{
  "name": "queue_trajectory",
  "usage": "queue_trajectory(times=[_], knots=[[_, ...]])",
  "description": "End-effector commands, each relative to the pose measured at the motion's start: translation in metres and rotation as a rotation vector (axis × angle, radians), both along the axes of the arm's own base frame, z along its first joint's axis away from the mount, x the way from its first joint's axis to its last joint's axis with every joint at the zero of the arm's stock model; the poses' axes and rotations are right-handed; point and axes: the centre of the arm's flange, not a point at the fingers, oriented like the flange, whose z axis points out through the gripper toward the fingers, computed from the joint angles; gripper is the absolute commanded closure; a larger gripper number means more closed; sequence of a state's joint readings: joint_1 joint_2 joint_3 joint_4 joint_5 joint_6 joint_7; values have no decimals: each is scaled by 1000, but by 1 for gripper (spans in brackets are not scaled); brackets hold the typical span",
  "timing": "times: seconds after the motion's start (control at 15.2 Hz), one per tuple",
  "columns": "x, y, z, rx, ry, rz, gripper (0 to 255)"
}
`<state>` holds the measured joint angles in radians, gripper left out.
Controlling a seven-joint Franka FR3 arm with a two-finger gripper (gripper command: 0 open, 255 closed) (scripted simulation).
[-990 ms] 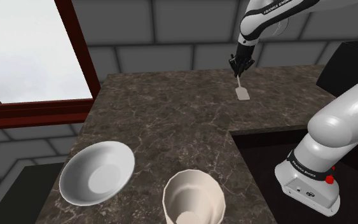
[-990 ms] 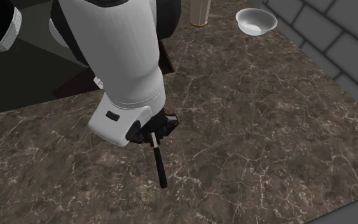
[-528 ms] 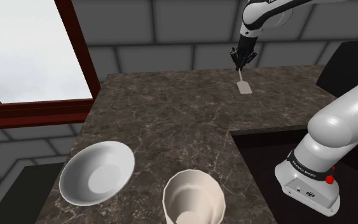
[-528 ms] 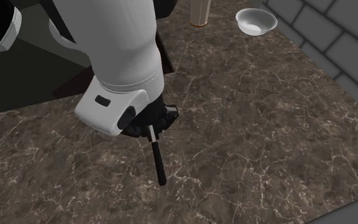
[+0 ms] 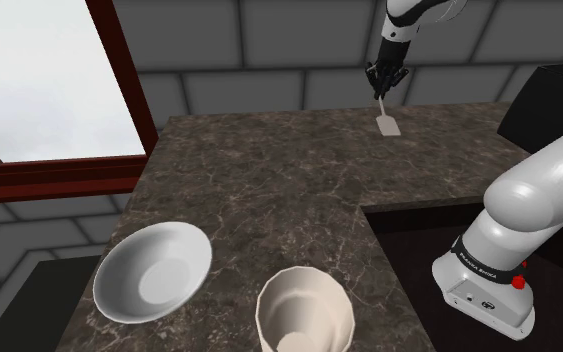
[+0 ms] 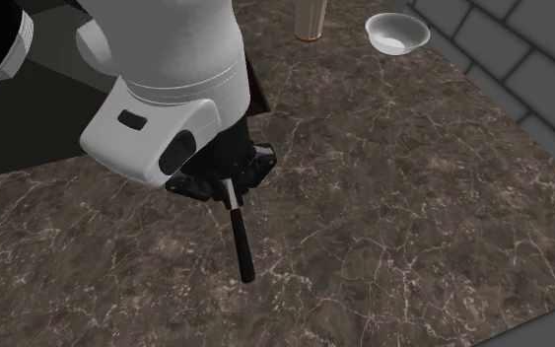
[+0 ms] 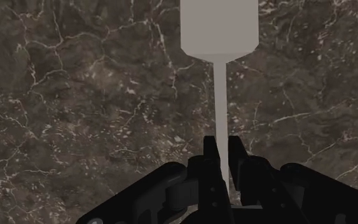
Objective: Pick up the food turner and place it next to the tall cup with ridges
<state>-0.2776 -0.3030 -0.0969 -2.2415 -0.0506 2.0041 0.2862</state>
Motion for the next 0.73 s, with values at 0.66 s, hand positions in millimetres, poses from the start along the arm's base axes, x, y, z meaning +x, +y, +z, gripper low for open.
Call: queue_trajectory(times=[0.66], knots=[[0,1,64,0,0,0,255]])
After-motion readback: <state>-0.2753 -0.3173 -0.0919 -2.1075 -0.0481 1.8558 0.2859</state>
